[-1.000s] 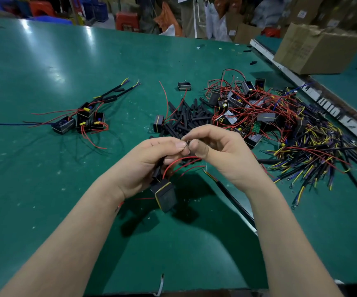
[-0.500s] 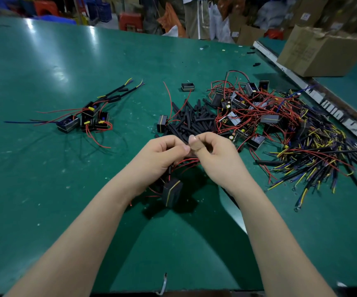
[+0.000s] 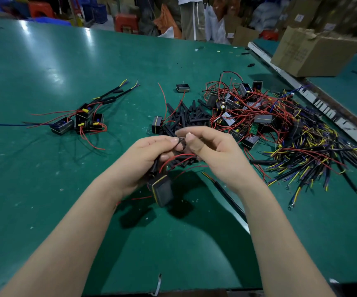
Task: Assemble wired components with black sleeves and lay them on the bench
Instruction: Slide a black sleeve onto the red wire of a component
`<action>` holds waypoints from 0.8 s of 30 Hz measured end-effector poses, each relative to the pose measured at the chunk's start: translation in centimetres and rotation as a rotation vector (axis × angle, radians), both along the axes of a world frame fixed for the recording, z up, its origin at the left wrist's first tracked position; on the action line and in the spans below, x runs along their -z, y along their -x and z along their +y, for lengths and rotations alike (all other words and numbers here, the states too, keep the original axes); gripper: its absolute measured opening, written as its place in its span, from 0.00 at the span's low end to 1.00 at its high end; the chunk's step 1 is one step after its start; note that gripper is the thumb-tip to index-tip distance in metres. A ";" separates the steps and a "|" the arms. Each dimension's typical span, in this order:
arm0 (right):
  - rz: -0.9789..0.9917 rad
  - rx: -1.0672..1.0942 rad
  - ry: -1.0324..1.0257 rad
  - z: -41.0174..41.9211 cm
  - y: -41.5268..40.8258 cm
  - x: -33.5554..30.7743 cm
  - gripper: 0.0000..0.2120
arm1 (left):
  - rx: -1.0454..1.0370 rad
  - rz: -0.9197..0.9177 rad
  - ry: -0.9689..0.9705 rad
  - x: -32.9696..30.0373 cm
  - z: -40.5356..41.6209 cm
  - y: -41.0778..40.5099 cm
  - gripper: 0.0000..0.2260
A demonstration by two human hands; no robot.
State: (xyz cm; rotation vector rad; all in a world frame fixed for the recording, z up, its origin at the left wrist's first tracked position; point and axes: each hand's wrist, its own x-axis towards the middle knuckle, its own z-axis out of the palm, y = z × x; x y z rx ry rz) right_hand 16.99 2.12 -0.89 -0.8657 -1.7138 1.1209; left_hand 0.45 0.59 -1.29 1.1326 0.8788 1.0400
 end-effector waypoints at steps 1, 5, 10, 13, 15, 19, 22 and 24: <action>0.013 -0.027 0.001 0.0 -0.1 -0.1 0.06 | 0.048 -0.013 0.008 -0.1 -0.1 0.1 0.10; 0.062 -0.043 0.008 -0.2 -0.2 -0.2 0.07 | 0.208 -0.094 0.052 -0.1 -0.4 0.2 0.10; 0.032 -0.013 -0.141 -0.4 0.3 -0.3 0.05 | 0.312 -0.231 0.152 -0.1 -0.6 0.2 0.09; 0.027 0.025 -0.151 -0.4 0.4 -0.2 0.06 | 0.312 -0.259 0.225 -0.1 -0.5 0.0 0.11; -0.027 0.133 -0.244 -0.3 0.3 0.0 0.03 | 0.269 -0.291 0.271 -0.3 -0.4 -0.2 0.10; -0.149 0.326 -0.351 -0.2 0.8 0.4 0.05 | 0.059 -0.118 0.141 -0.2 -0.2 -0.5 0.09; -0.202 0.390 -0.252 -0.2 1.4 0.5 0.10 | -0.125 0.098 -0.118 0.1 0.0 -0.5 0.10; -0.210 0.367 -0.066 -0.1 1.2 0.5 0.12 | -0.187 0.283 -0.282 0.2 0.0 -0.3 0.09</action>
